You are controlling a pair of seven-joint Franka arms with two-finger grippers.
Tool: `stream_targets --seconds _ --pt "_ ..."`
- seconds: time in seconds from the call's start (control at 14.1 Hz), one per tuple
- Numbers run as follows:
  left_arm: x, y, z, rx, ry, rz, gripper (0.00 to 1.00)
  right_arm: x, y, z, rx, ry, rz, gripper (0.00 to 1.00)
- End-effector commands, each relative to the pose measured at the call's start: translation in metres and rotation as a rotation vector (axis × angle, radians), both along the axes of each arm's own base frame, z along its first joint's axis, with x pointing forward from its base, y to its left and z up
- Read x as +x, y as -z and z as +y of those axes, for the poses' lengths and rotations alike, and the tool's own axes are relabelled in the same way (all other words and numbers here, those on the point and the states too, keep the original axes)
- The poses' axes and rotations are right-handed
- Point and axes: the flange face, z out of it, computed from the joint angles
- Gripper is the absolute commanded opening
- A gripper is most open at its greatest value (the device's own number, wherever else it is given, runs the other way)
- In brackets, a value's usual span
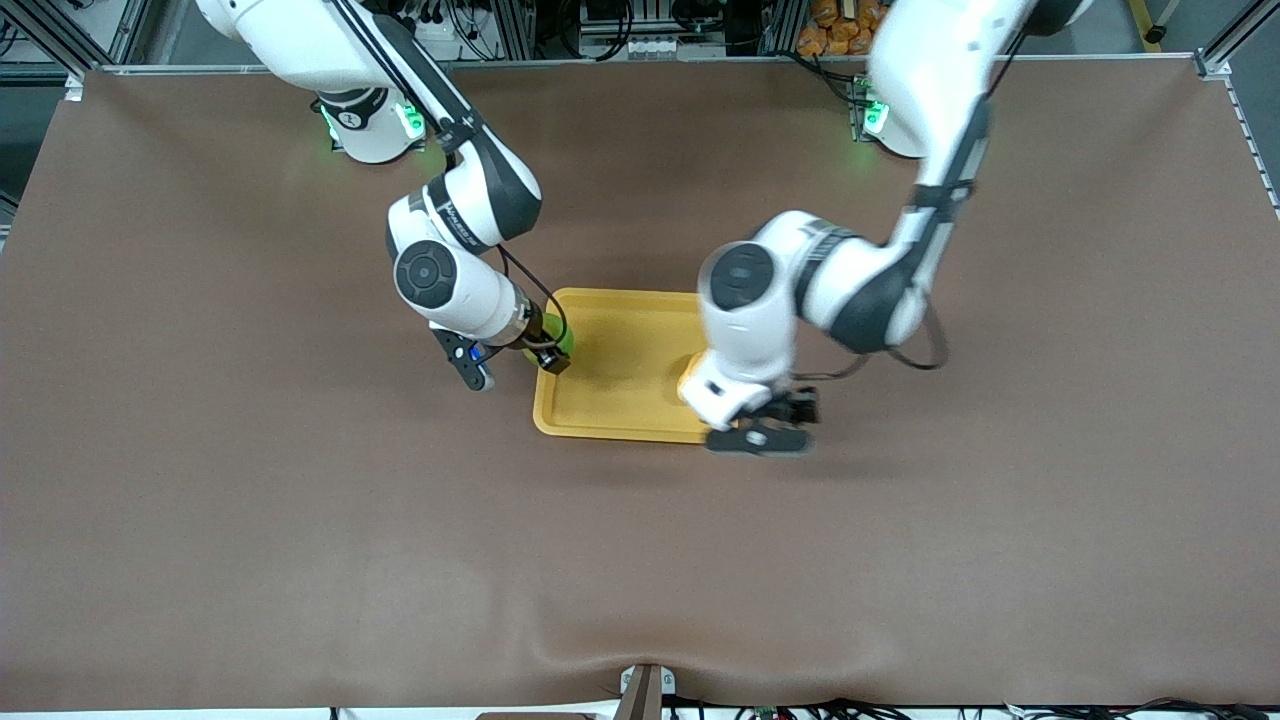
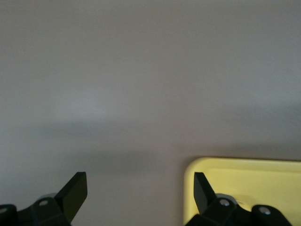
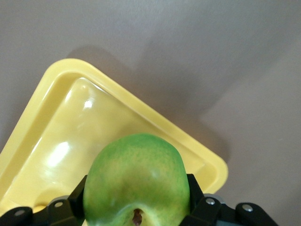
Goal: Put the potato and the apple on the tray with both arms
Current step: 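Open the left gripper to drop the potato onto the tray, then lower the apple onto the tray with the right gripper while the left gripper withdraws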
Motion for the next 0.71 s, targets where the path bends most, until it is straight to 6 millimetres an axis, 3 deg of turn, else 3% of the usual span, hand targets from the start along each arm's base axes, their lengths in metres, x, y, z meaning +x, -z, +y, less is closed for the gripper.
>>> stream_targets --seconds 0.0,0.28,0.43,0.64 --pt "0.016 -0.048 0.07 -0.044 0.006 0.053 1.0 0.002 0.012 0.015 0.017 0.042 0.014 0.0" --pt "0.02 -0.104 0.152 -0.069 -0.006 0.111 1.0 0.0 0.027 0.027 0.025 0.06 0.007 0.0" --pt "0.009 -0.13 0.187 -0.055 -0.007 0.162 1.0 0.002 0.036 0.032 0.032 0.065 0.001 0.0" --pt "-0.027 -0.168 0.234 -0.05 -0.032 0.217 1.0 -0.002 0.049 0.035 0.025 0.074 0.007 0.0"
